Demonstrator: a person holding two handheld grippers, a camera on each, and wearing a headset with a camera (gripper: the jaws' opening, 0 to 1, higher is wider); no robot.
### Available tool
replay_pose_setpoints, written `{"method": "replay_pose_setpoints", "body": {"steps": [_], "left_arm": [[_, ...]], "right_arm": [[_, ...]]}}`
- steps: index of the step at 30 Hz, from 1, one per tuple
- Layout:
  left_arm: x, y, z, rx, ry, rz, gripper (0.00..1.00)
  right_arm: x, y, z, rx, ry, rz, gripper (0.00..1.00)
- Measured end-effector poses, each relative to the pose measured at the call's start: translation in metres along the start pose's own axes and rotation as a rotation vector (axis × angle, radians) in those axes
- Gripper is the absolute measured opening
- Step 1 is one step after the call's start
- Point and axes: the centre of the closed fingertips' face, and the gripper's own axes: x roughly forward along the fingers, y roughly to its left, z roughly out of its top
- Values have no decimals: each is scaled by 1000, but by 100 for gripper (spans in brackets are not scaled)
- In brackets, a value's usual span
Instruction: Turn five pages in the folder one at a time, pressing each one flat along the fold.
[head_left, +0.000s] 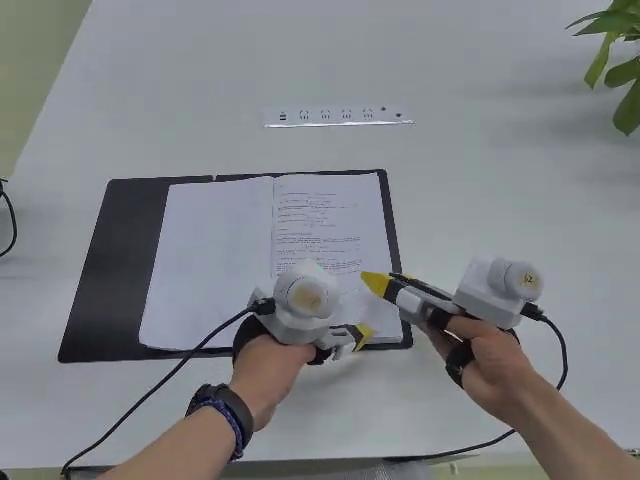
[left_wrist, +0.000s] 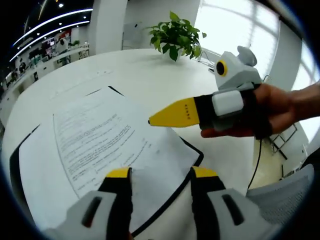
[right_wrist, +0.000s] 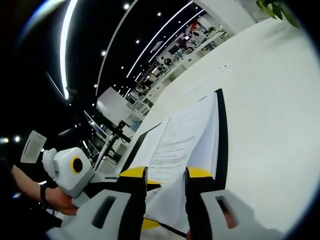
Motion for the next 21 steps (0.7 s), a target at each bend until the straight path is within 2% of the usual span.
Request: {"method": "replay_pose_setpoints", "body": {"steps": [4, 6, 9, 14, 17, 21], "left_arm": [[-18, -1, 4, 4, -26, 19, 49], [-27, 1, 6, -22, -51, 31, 51], [-40, 2, 6, -18, -62, 46, 52], [-61, 13, 12, -20, -87, 80, 53], [-76, 15, 14, -19, -104, 98, 54], [-93, 19, 9, 1, -97, 117, 55]], "right_arm": [[-4, 2, -1, -5, -6, -4, 21], [-5, 5, 1, 11, -27, -1, 17], [-6, 7, 2, 42, -48, -3, 11], [-4, 18, -1, 45, -51, 6, 2], [-1, 23, -4, 47, -44, 8, 0], [0, 31, 1, 66, -80, 20, 0]]}}
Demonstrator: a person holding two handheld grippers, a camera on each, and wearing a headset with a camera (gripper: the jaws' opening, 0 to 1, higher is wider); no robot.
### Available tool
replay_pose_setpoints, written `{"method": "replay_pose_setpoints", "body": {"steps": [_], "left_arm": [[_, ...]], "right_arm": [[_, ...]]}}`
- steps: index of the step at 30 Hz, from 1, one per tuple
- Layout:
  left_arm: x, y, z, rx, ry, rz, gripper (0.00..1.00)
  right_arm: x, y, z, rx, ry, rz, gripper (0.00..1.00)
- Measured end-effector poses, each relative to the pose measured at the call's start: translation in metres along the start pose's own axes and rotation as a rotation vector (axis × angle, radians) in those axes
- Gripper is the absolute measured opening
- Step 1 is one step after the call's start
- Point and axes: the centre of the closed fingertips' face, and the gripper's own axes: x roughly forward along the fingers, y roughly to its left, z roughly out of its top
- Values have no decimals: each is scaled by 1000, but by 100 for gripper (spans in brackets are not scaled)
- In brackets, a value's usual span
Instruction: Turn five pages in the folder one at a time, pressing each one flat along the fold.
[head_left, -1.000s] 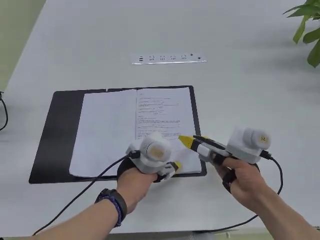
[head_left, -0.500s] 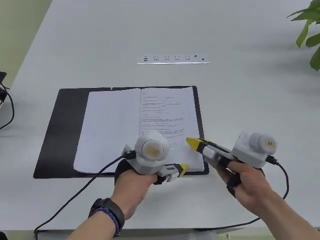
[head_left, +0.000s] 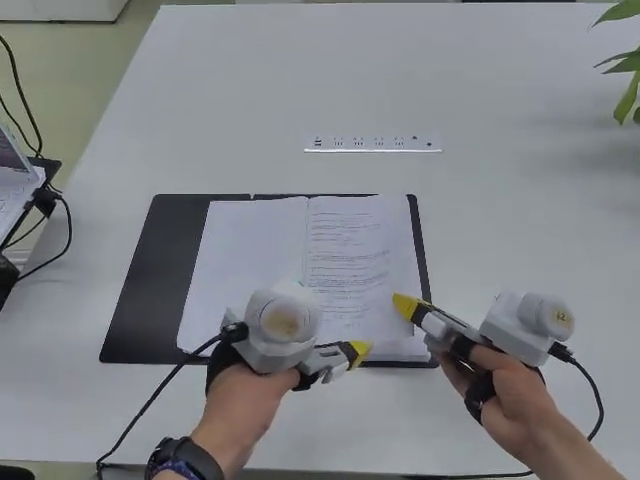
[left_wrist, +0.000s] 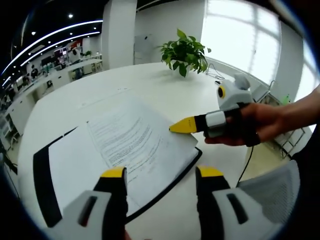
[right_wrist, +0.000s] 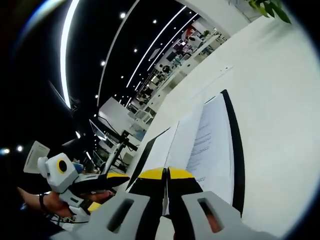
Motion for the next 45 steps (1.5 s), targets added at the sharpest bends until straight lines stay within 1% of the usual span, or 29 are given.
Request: {"method": "replay_pose_setpoints", "body": {"steps": [3, 5, 7, 10, 11, 13, 16, 18, 20, 21, 24, 27, 28, 31, 33, 38, 40, 41, 45], "left_arm": [[-9, 5, -4, -4, 4, 12, 56], [-15, 7, -7, -2, 10, 18, 56], [-23, 10, -7, -7, 1, 30, 56], [-32, 14, -8, -4, -3, 44, 57], [-35, 17, -8, 3, -2, 53, 57], [-39, 22, -8, -5, -4, 66, 58], [-45, 29, -6, -16, -18, 84, 58], [-51, 31, -6, -13, -20, 95, 59], [-58, 35, -7, -23, -31, 105, 59], [-61, 37, -9, -30, -33, 112, 59], [-69, 43, -15, -35, -34, 128, 59], [-76, 48, -17, -46, -42, 141, 60], [-80, 51, -18, -53, -48, 149, 60], [-88, 58, -18, -66, -56, 164, 61], [-92, 62, -18, -75, -61, 170, 61], [-105, 74, -17, -88, -86, 196, 62], [-111, 78, -19, -100, -93, 209, 61], [-114, 80, -22, -104, -91, 215, 62], [-123, 84, -32, -104, -83, 231, 62]], "right_arm": [[1, 4, 2, 3, -8, 2, 0], [1, 4, 5, 28, -18, -1, 0], [1, 7, 10, 50, -42, 0, 0], [-1, 14, 12, 42, -52, 4, 0], [-1, 15, 12, 27, -48, 5, 0], [0, 18, 11, 3, -41, 8, 0], [0, 21, 9, 7, -30, 10, 0], [1, 22, 9, 7, -27, 8, 0], [3, 24, 8, 3, -26, 9, 0], [4, 28, 9, 2, -25, 11, 0], [7, 32, 8, -2, -22, 17, 0], [10, 38, 7, 2, -18, 19, 0], [12, 41, 6, 3, -18, 22, 0], [16, 50, 4, -3, -12, 34, 0], [20, 55, 1, -13, 2, 39, 0], [30, 67, -1, -34, 22, 54, 0], [34, 72, -3, -34, 29, 60, 0], [38, 75, -4, -30, 32, 65, 0], [45, 86, -10, -32, 49, 80, 0]]}}
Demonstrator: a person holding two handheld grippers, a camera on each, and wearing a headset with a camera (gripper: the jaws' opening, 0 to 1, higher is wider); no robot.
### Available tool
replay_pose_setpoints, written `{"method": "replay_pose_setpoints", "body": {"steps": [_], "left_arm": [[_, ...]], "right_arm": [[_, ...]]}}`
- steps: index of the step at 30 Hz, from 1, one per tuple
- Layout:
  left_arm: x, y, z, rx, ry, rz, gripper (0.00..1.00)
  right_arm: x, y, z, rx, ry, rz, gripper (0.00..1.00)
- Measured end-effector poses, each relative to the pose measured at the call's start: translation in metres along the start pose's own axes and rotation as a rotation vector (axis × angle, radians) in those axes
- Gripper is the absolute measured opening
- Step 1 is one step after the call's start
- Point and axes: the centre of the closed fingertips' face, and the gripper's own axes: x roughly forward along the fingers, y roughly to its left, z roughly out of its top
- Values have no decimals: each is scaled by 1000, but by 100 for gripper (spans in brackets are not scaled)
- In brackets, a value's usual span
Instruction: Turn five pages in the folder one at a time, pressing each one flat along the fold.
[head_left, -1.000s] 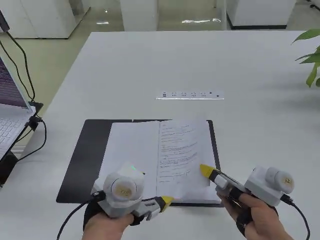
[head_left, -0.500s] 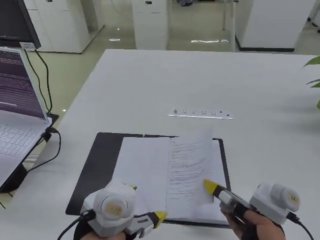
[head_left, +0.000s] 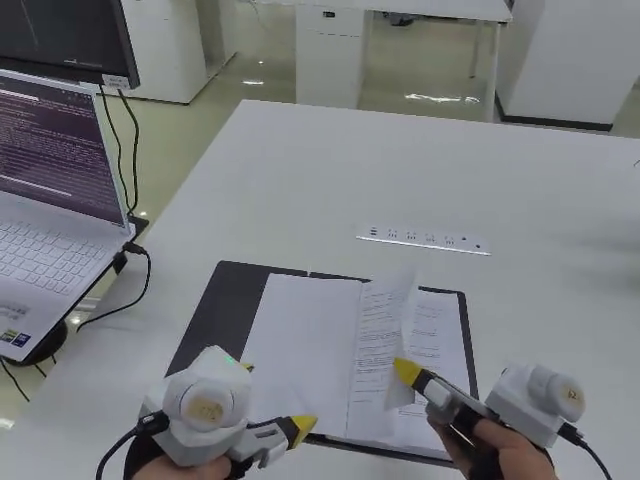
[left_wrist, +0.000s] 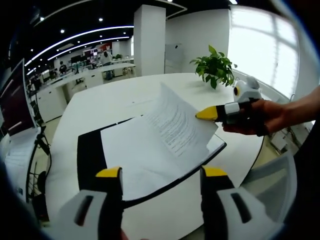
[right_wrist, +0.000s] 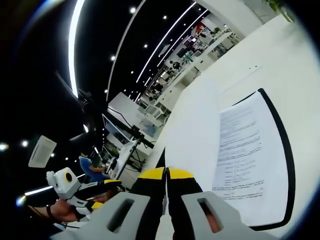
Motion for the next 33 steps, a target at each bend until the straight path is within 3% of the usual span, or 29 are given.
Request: {"method": "replay_pose_setpoints", "body": {"steps": [3, 15, 33], "left_arm": [[-4, 5, -4, -9, 2, 4, 65], [-19, 20, -8, -36, -24, 29, 66], [-37, 42, -8, -71, -62, 48, 67]], "right_arm": [[6, 7, -6, -28, 40, 13, 0], [31, 28, -26, -41, 110, 51, 0], [75, 55, -55, -8, 177, 79, 0]]}}
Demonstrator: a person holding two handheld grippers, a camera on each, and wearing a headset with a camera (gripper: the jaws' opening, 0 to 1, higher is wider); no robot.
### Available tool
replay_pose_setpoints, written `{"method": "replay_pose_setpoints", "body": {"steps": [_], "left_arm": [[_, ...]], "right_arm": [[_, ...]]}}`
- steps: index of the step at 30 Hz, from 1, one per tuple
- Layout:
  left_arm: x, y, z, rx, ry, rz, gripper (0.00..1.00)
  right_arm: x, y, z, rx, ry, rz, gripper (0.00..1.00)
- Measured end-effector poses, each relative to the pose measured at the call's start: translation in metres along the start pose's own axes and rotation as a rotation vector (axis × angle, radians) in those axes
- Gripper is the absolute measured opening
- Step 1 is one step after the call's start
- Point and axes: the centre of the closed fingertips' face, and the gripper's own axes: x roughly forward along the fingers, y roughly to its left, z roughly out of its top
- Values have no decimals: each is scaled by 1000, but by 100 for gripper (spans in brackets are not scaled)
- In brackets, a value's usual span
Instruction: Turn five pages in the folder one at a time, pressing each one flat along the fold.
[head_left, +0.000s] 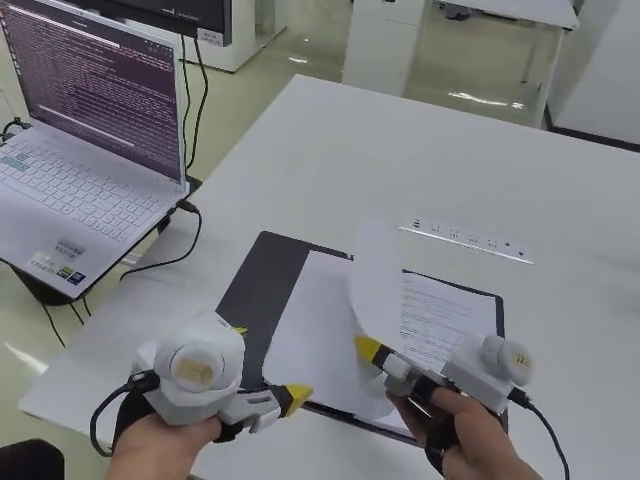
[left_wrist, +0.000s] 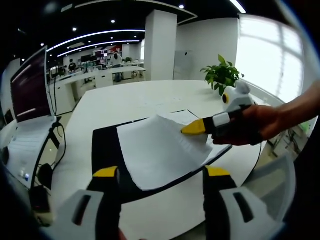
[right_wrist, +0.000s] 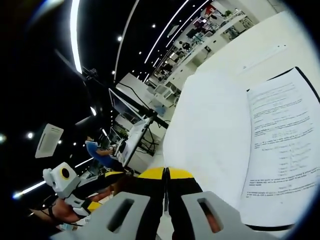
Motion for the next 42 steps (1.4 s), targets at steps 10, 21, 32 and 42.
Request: {"method": "replay_pose_setpoints", "body": {"steps": [10, 21, 32, 42], "left_arm": [[-5, 6, -2, -8, -2, 0, 68], [-10, 9, -3, -16, -12, 3, 69], [-11, 10, 0, -24, -16, 8, 69], [-8, 12, 2, -29, -17, 9, 69]], "right_arm": [[16, 5, -12, 56, -6, 8, 0], [29, 4, -22, 94, 0, -8, 0], [49, -5, -28, 144, 11, -19, 0], [65, -9, -40, 181, 24, -43, 0]]}}
